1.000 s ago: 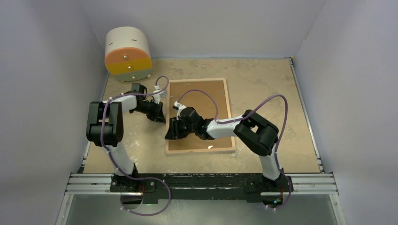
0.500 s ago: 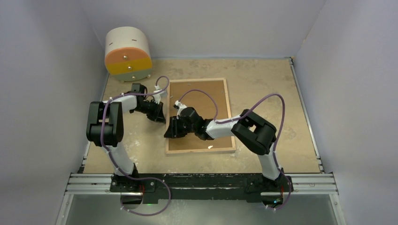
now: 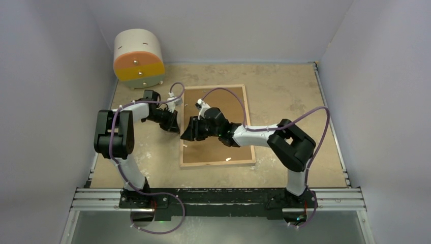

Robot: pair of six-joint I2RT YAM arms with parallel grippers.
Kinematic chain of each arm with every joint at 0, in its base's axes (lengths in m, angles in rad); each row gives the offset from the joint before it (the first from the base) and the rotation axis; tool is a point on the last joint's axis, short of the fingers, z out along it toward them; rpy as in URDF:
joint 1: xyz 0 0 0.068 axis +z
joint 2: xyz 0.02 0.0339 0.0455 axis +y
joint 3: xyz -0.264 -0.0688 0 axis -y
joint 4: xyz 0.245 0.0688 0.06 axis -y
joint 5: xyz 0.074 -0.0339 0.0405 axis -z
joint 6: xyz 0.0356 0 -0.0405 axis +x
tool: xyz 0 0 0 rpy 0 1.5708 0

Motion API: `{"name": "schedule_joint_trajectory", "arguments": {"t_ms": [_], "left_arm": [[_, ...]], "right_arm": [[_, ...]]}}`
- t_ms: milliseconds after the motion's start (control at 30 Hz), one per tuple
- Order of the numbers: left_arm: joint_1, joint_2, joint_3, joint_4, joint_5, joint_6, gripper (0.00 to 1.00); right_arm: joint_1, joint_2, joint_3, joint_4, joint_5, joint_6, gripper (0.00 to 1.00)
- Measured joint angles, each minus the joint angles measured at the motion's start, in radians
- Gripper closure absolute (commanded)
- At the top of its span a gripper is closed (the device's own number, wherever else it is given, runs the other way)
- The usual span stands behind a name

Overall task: Put the photo into the frame
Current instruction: Install the photo frame at the center of the board.

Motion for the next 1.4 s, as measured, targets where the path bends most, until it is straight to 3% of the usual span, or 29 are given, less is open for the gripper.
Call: {"name": "schedule_joint_trajectory", "arguments": {"t_ms": [267,1000,1400], "left_arm": [[0.000,0.000,0.000,0.000,0.000,-0.001,0.95],[0.000,0.009,0.012,0.005,-0.004,-0.010,0.96],[0.003,0.068,0.117,0.027,-0.032,-0.056,0.89]], "right_arm": [[-0.060,0.134,0.010,-0.011,-0.055,-0.030,0.55],[-0.055,0.230,0.112,0.005,-0.229,-0.076,0.57],[-0.132,0.230,0.135,0.005,-0.253,-0.048,0.42]]}}
